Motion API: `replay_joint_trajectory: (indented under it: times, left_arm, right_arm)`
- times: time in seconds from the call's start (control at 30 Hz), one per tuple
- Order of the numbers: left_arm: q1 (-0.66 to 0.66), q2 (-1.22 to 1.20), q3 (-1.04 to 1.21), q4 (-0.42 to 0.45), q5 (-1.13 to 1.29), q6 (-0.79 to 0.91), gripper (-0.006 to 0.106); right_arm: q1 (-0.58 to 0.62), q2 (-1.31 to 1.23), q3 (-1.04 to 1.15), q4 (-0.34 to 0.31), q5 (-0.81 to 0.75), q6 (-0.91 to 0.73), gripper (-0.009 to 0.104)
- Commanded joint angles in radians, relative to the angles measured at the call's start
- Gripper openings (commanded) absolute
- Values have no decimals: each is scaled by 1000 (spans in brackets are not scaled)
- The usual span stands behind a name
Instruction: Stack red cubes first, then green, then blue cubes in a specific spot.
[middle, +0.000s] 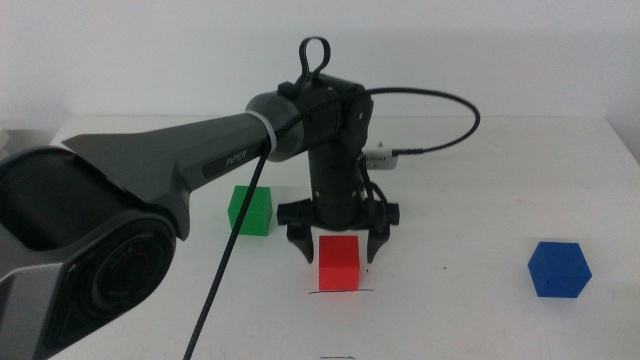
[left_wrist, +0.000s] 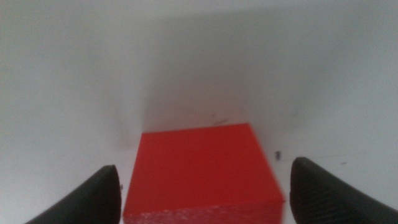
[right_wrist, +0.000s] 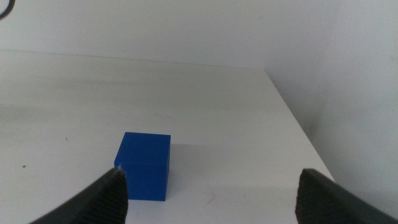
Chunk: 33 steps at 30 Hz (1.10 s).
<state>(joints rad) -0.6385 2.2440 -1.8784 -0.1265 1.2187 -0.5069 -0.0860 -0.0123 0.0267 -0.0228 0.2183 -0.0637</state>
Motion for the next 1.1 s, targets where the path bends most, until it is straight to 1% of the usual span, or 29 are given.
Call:
replay_joint_trajectory:
  times: [0.0,0.23,0.5,0.53,0.63,0.73,0.77,0.83,0.93,1.07]
  left_arm:
    - [2,-73,-56,3,71,2,94]
    - [2,-105,-85,-3,96,10,93]
    - [11,-226,-82,49,96,19,93]
    - [12,-247,-82,61,96,19,93]
    - [12,-309,-82,137,96,19,93]
    - [21,-356,-82,233,96,26,93]
    - [33,-364,-82,247,96,33,93]
    - [70,-368,-82,223,96,67,93]
    - [132,-368,-82,161,96,161,93]
    - [195,-367,-82,150,96,204,93]
  right_arm:
    - [-8,-15,-10,-8,-80,-9,90]
    - [-8,-15,-10,-8,-80,-9,90]
    - [-8,-15,-10,-8,-80,-9,90]
    - [-8,-15,-10,-8,-80,-9,90]
    - [-8,-15,-10,-8,-80,-9,90]
    - [-8,-15,-10,-8,-80,-9,90]
    - [-8,-15,-10,-8,-80,-9,90]
    - [-8,-15,-10,-8,-80,-9,90]
    - [-8,-15,-10,-8,-80,-9,90]
    - [-8,-15,-10,-8,-80,-9,90]
